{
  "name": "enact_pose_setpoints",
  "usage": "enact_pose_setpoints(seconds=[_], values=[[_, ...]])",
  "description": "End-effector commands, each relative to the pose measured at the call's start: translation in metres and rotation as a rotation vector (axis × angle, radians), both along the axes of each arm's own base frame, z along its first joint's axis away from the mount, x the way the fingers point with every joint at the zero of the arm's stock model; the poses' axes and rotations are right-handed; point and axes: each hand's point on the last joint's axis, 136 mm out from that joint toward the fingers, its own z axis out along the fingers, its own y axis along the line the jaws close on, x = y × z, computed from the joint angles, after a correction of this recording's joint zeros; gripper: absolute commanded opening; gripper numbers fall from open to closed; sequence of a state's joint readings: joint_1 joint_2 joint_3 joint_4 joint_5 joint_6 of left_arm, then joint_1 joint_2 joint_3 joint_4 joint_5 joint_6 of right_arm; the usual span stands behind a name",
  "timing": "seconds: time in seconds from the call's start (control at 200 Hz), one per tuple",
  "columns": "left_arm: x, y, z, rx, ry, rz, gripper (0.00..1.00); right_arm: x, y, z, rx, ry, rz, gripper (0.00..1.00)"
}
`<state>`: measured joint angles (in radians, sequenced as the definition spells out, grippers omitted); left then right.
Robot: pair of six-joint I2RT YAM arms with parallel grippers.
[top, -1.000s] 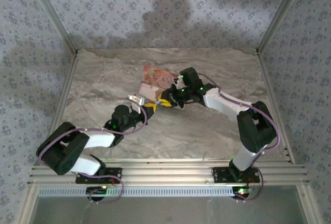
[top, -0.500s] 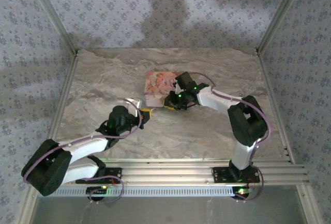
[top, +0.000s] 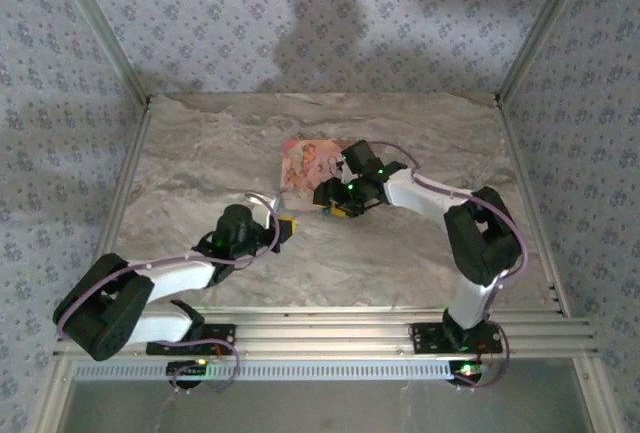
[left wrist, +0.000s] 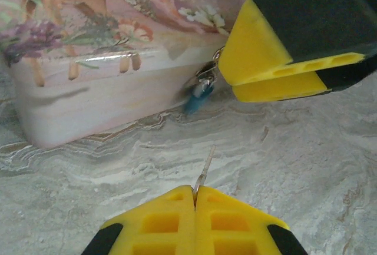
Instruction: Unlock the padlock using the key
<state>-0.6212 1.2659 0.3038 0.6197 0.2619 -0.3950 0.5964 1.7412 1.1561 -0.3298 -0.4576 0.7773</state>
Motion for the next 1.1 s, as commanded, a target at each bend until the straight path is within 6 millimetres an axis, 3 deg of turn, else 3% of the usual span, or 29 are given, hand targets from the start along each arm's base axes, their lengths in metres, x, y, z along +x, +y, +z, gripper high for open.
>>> enact_pose_setpoints(seconds=[0.0,0.205,0.3,0.415,0.585,0.65,0.67,0.924,1.099], values=[[0.003,-0.004,0.033,-0.071,-0.065,-0.022,0.0,-0.012,-0.011,0.024,0.006,-0.026,-0.019,0.61],[-0.002,0.009,0.068,-0.015,-0.214,-0.024,0.0,-0.018,-0.007,0.088,0.117,-0.131,-0.086,0.6],[-0.003,0.015,0.088,0.008,-0.295,-0.013,0.0,-0.023,0.007,0.114,0.177,-0.164,-0.104,0.59],[-0.003,0.02,0.112,0.028,-0.38,0.017,0.0,-0.03,0.033,0.132,0.267,-0.171,-0.104,0.55],[-0.003,0.027,0.135,0.045,-0.458,0.073,0.0,-0.034,0.062,0.144,0.331,-0.142,-0.093,0.5],[-0.004,0.028,0.14,0.048,-0.477,0.079,0.0,-0.036,0.067,0.139,0.331,-0.127,-0.091,0.5],[-0.004,0.027,0.141,0.049,-0.48,0.078,0.0,-0.033,0.072,0.151,0.355,-0.143,-0.088,0.5],[-0.01,0.019,0.148,0.076,-0.505,0.059,0.0,-0.024,0.085,0.162,0.411,-0.134,-0.11,0.49],[-0.01,0.017,0.149,0.089,-0.517,0.059,0.0,-0.026,0.095,0.16,0.423,-0.104,-0.092,0.38]])
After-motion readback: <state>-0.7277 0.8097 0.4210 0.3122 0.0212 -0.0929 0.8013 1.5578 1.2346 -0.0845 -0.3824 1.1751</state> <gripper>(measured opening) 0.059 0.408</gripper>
